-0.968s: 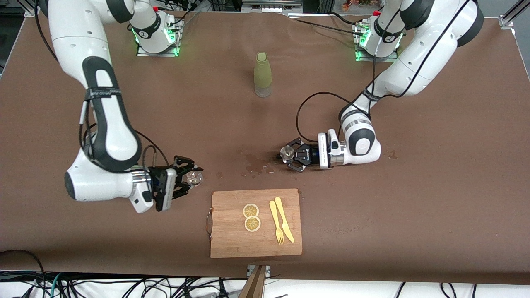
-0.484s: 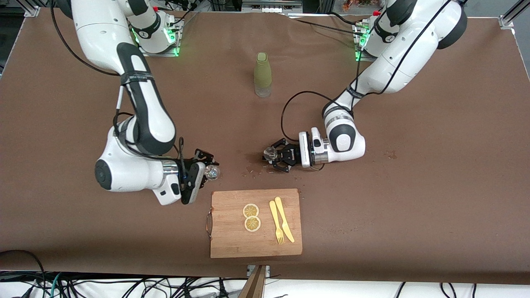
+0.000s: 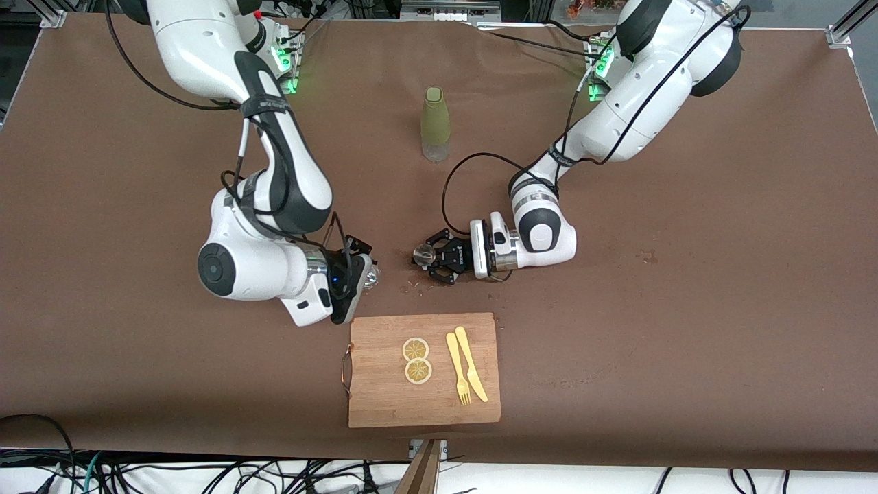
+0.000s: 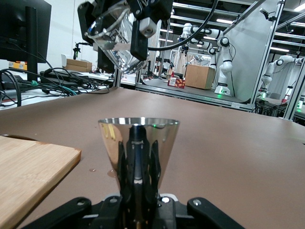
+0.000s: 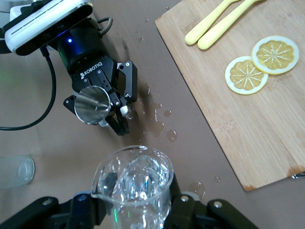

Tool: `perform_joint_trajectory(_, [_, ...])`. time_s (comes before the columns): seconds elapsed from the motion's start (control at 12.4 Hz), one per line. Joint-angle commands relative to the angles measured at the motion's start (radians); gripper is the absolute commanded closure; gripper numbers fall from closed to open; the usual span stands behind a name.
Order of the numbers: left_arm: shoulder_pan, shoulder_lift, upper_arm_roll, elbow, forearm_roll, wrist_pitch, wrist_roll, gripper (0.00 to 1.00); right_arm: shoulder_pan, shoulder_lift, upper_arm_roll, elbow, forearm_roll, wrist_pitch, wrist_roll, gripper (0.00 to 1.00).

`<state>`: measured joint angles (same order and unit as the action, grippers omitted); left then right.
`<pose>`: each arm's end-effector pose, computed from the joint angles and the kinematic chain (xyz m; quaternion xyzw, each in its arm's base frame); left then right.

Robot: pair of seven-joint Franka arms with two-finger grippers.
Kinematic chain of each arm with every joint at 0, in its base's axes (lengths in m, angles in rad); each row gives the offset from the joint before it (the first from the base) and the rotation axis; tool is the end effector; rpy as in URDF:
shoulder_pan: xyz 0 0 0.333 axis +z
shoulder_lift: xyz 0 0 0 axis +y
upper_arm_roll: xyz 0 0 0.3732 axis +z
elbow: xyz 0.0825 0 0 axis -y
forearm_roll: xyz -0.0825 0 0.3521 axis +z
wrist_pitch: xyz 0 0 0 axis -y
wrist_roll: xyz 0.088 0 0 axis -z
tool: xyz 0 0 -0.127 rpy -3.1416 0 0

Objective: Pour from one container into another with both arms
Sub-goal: 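Tilt the glass cup with the right gripper, pouring into the jigger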

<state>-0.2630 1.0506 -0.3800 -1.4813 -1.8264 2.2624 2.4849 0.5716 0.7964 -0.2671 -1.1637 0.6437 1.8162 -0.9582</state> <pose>0.6111 -0.4235 0.1380 0.6014 -0.4527 0.4535 0.4772 0.6777 0.3453 0.3597 -0.8238 -0.5240 -0.0115 0.2159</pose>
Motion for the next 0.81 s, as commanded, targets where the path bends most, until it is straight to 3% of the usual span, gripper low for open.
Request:
perform_joint_trajectory(0.0, [-0.027,0.046,0.007,0.094,-0.03,0.011,-0.006,1.0,0.056,-0.019,-0.041,-0.013,-0.056,-0.006,0.026,0.59])
perform_joint_trajectory(0.73, [-0.061,0.074,0.007,0.162,-0.028,0.063,-0.006,1.0,0.14,-0.026,-0.041,-0.013,-0.203,-0.008,0.111,0.59])
